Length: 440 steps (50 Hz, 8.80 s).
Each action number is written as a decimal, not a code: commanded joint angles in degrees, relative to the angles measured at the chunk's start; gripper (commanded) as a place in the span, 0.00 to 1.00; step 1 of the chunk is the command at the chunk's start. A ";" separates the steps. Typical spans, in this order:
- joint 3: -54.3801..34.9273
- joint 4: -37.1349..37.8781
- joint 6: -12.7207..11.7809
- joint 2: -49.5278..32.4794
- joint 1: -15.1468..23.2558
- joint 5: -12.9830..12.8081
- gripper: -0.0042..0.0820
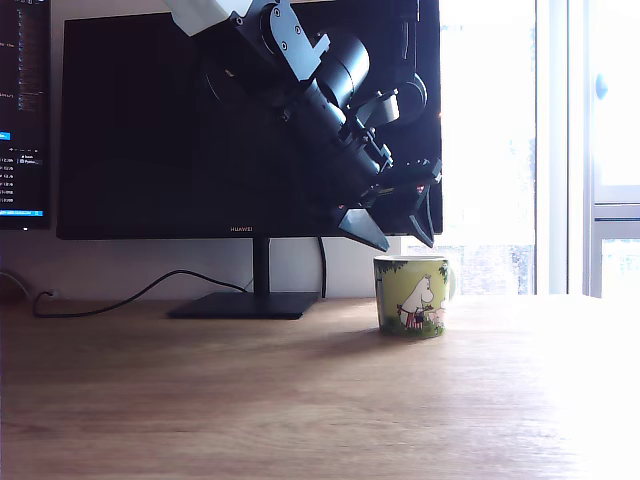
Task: Pick up the coffee capsules from the table one by one and drop them inside the nearest coffee cup
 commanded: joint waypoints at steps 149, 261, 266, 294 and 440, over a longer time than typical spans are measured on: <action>-71.89 13.42 -15.52 -61.72 8.48 -2.82 0.03; -71.89 48.59 -8.39 -41.70 3.15 -6.08 0.95; -71.89 52.46 -8.37 -38.91 2.67 -7.63 0.95; -71.87 68.87 -8.50 -24.85 0.50 -10.71 0.85; -53.18 47.23 -6.51 -14.01 2.43 -5.25 0.26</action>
